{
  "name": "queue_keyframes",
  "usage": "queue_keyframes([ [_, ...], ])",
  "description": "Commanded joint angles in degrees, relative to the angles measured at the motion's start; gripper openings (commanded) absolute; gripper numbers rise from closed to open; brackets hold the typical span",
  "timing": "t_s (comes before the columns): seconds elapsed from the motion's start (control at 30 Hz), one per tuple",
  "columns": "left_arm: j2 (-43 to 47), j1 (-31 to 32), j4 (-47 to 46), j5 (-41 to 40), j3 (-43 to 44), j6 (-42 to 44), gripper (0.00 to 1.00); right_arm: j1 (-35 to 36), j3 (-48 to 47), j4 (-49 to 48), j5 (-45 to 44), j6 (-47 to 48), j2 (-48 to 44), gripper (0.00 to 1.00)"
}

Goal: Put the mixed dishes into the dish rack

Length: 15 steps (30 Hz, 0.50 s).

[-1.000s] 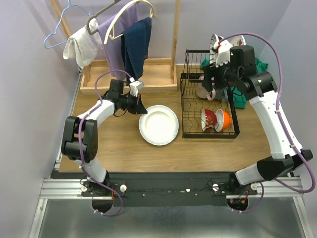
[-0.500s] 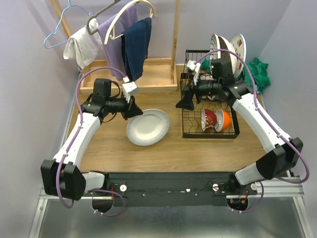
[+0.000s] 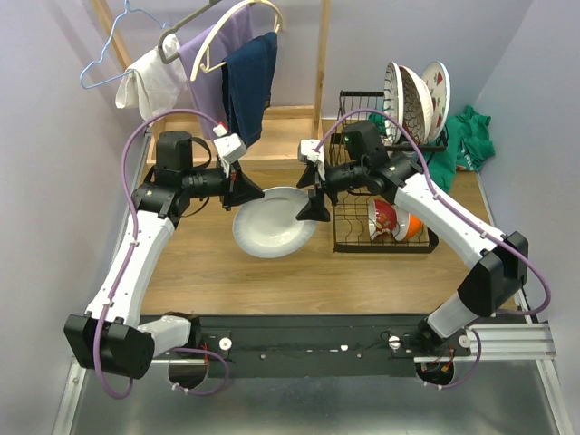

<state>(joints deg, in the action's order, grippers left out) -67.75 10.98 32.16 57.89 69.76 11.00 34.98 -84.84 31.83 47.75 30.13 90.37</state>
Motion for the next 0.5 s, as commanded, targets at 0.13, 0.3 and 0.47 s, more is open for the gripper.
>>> queue_keyframes([
  [0.13,2.79,0.00,-8.61,6.10,4.07,-8.02,0.00,0.88,1.17,-7.40,-1.25,-2.34,1.74,0.54],
  [0.3,3.06,-0.08,-8.52,2.59,2.32,-6.61,0.00,0.88,0.46,-9.77,-5.46,-6.21,1.04,0.00],
  [0.47,6.12,-0.08,-15.62,-12.30,-0.93,-10.82,0.27,0.88,-0.33,-10.12,-16.07,-13.49,-0.54,0.00],
])
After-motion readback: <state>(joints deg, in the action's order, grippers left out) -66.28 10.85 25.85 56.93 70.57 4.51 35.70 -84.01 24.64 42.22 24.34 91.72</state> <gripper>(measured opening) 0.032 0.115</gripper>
